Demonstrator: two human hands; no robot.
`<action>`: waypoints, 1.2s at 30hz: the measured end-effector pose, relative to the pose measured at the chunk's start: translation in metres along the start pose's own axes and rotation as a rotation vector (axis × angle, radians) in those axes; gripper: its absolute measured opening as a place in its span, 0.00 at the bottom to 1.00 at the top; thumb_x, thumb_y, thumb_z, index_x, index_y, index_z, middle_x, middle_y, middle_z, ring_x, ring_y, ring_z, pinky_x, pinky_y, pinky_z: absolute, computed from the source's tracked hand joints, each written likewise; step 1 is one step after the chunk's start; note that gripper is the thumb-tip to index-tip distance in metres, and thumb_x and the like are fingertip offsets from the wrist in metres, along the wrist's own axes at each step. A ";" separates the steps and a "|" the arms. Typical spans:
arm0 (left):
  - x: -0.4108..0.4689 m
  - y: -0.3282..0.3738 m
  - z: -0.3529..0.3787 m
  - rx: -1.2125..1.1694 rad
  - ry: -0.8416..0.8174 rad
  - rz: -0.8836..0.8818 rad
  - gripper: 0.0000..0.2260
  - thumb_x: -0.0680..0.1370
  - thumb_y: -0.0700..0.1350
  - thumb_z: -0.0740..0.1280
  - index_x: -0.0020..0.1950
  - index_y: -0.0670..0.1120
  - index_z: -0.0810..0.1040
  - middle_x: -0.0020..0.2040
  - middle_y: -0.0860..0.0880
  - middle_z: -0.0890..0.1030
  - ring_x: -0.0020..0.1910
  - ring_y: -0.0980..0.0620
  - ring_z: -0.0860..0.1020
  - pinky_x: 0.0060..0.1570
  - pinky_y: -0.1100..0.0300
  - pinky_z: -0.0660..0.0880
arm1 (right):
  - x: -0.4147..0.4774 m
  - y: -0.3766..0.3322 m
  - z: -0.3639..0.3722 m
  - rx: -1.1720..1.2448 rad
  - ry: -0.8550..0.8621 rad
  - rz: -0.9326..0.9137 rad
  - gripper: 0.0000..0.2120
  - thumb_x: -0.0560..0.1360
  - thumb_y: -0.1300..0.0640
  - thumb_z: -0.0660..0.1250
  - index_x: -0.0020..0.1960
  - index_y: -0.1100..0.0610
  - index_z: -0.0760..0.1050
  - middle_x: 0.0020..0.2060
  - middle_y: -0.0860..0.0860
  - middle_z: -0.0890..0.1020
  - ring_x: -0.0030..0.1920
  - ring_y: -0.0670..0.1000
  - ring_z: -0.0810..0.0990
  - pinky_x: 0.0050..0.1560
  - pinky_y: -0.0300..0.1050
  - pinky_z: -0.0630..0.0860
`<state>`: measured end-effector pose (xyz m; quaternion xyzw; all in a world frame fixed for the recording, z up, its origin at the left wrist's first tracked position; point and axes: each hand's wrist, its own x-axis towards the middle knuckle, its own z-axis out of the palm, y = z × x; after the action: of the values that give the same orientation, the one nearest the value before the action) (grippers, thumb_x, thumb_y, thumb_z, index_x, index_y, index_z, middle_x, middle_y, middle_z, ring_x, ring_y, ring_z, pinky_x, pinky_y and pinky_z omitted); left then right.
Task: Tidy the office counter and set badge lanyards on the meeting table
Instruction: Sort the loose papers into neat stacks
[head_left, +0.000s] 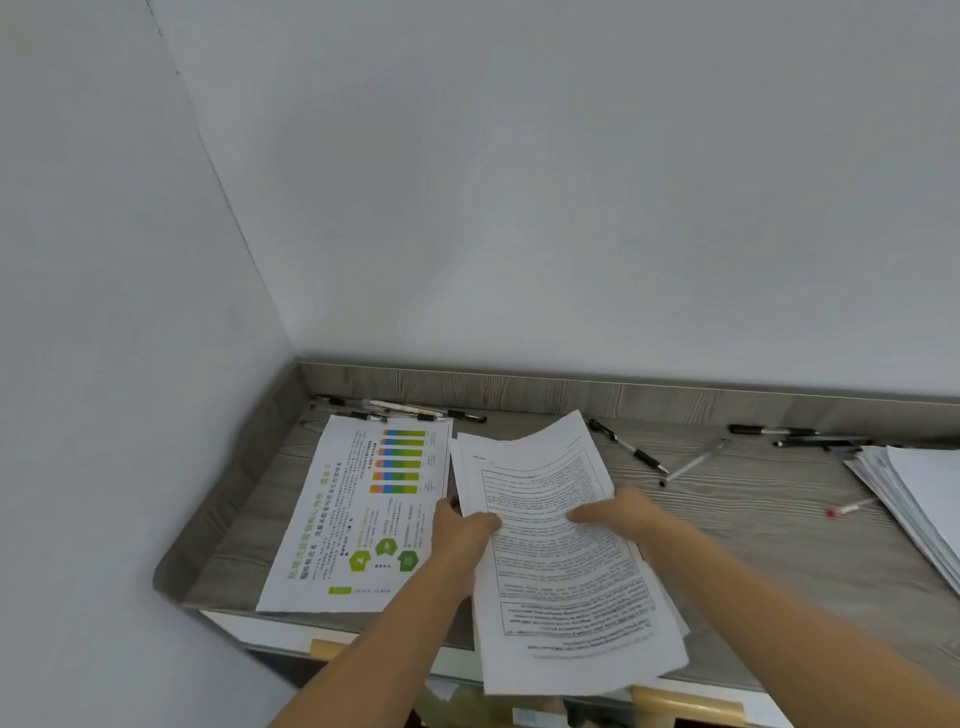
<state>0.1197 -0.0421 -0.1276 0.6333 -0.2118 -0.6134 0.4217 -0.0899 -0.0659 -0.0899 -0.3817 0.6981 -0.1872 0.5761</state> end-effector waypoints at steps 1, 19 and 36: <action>-0.003 0.002 -0.002 -0.013 -0.028 -0.049 0.27 0.71 0.32 0.71 0.68 0.40 0.68 0.55 0.40 0.80 0.50 0.40 0.80 0.41 0.48 0.81 | -0.006 0.000 -0.001 -0.016 -0.042 -0.010 0.20 0.71 0.63 0.76 0.61 0.66 0.76 0.43 0.56 0.85 0.38 0.53 0.86 0.35 0.45 0.82; -0.041 0.069 -0.016 0.241 -0.311 0.492 0.15 0.72 0.35 0.73 0.52 0.53 0.80 0.53 0.53 0.84 0.54 0.53 0.82 0.50 0.61 0.79 | -0.051 -0.030 -0.032 0.071 -0.040 -0.692 0.19 0.71 0.61 0.76 0.58 0.46 0.79 0.53 0.43 0.85 0.54 0.44 0.83 0.63 0.54 0.76; 0.015 0.054 -0.164 1.205 0.520 0.018 0.44 0.66 0.62 0.76 0.72 0.44 0.60 0.72 0.39 0.62 0.72 0.38 0.60 0.64 0.38 0.66 | 0.011 0.025 -0.005 -0.024 0.036 -0.204 0.11 0.74 0.63 0.73 0.56 0.61 0.78 0.45 0.52 0.84 0.44 0.52 0.84 0.38 0.43 0.81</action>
<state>0.2926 -0.0389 -0.1121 0.8846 -0.4145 -0.2107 0.0356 -0.1031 -0.0590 -0.1136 -0.4543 0.6681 -0.2431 0.5368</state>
